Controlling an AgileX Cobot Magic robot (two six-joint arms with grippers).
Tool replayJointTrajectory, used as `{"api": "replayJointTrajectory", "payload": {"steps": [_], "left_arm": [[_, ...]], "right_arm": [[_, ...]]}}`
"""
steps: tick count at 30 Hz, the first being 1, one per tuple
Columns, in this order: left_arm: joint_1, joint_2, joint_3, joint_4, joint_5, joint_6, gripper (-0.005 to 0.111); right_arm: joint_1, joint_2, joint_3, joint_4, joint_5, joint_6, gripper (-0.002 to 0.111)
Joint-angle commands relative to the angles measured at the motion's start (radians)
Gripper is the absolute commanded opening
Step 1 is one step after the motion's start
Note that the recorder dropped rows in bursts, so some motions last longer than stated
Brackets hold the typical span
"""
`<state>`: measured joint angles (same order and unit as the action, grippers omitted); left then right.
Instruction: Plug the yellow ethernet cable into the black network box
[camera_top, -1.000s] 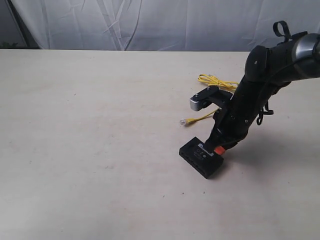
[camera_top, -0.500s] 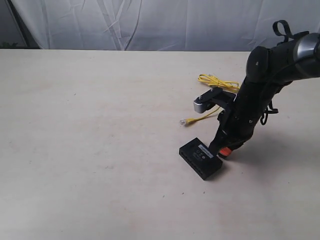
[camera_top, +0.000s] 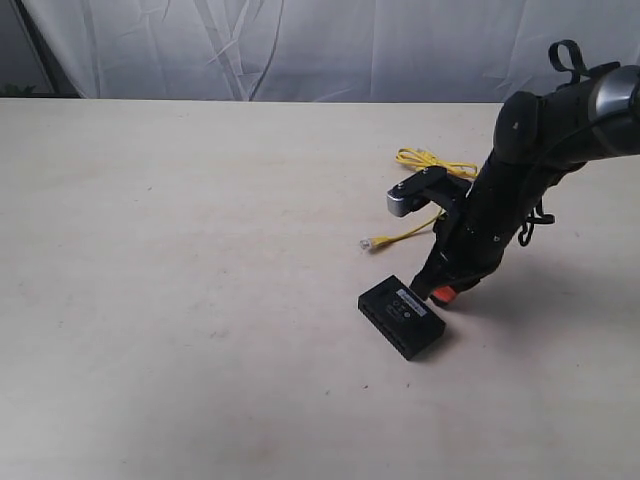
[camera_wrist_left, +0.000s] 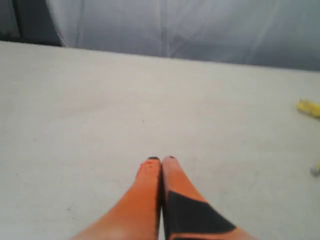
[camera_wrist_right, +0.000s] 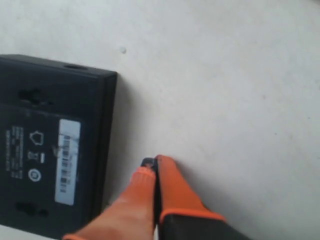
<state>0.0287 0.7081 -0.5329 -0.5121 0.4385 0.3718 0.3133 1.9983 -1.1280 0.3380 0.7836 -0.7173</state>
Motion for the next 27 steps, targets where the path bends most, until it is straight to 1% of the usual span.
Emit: {"api": "replayJointTrajectory", "payload": {"steps": [1, 4, 7, 12, 14, 17, 19, 24, 27], "left_arm": [[-0.002, 0.253, -0.179, -0.103, 0.206, 0.203, 0.0], [-0.026, 0.394, -0.26, -0.183, 0.265, 0.282, 0.0], [-0.092, 0.499, -0.317, -0.216, 0.267, 0.328, 0.0], [-0.218, 0.655, -0.368, -0.29, 0.207, 0.431, 0.0], [-0.268, 0.717, -0.388, -0.326, 0.179, 0.486, 0.0], [-0.327, 0.799, -0.422, -0.349, 0.139, 0.504, 0.0], [-0.36, 0.857, -0.459, -0.352, 0.128, 0.518, 0.0], [-0.417, 0.99, -0.565, -0.364, 0.154, 0.525, 0.0], [-0.448, 1.069, -0.65, -0.342, 0.201, 0.527, 0.006]], "right_arm": [[-0.006, 0.0, -0.006, 0.003, -0.014, -0.001, -0.001], [-0.006, 0.0, -0.006, 0.003, -0.013, -0.001, -0.001], [-0.006, 0.0, -0.006, 0.003, -0.013, -0.001, -0.001], [-0.022, -0.023, -0.006, 0.005, -0.013, 0.014, -0.001], [-0.044, -0.046, -0.006, 0.012, -0.013, 0.013, -0.001], [-0.086, -0.074, -0.006, 0.014, -0.021, 0.013, -0.001], [-0.104, -0.087, -0.006, 0.014, -0.02, 0.013, -0.001], [-0.104, -0.101, -0.006, -0.015, -0.013, 0.013, -0.001], [-0.104, -0.102, -0.006, -0.056, -0.009, 0.035, -0.001]]}}
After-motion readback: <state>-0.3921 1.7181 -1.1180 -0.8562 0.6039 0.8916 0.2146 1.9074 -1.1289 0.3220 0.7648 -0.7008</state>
